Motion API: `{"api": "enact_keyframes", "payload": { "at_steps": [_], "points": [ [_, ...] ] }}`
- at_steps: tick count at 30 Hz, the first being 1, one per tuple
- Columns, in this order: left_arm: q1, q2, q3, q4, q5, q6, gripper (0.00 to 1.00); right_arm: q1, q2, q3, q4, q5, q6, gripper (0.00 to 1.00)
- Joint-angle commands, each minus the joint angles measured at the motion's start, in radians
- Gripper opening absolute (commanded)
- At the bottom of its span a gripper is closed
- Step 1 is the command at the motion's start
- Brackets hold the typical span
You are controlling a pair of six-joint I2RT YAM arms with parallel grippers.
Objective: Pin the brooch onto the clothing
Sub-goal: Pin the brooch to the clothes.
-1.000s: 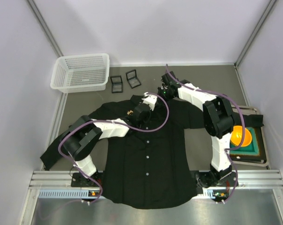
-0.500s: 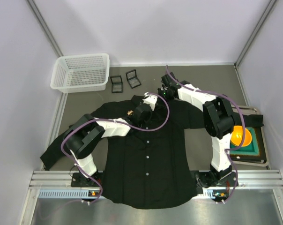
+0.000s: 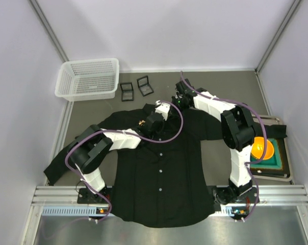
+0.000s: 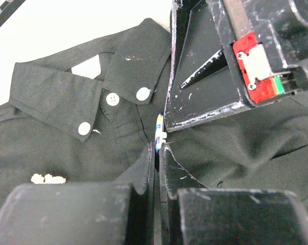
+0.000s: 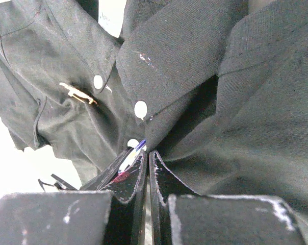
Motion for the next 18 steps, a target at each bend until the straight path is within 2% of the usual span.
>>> {"api": "enact_keyframes", "payload": {
  "at_steps": [1, 13, 18],
  "points": [
    [-0.004, -0.070, -0.021, 0.078, 0.047, -0.021, 0.00, 0.009, -0.022, 0.022, 0.013, -0.011, -0.018, 0.00],
    [-0.003, -0.084, -0.031, 0.092, 0.078, -0.035, 0.00, -0.002, -0.001, 0.033, 0.016, -0.037, -0.023, 0.00],
    [0.001, -0.055, -0.008, 0.061, 0.038, -0.023, 0.00, -0.002, -0.011, 0.028, 0.018, -0.040, -0.018, 0.00]
  ]
}}
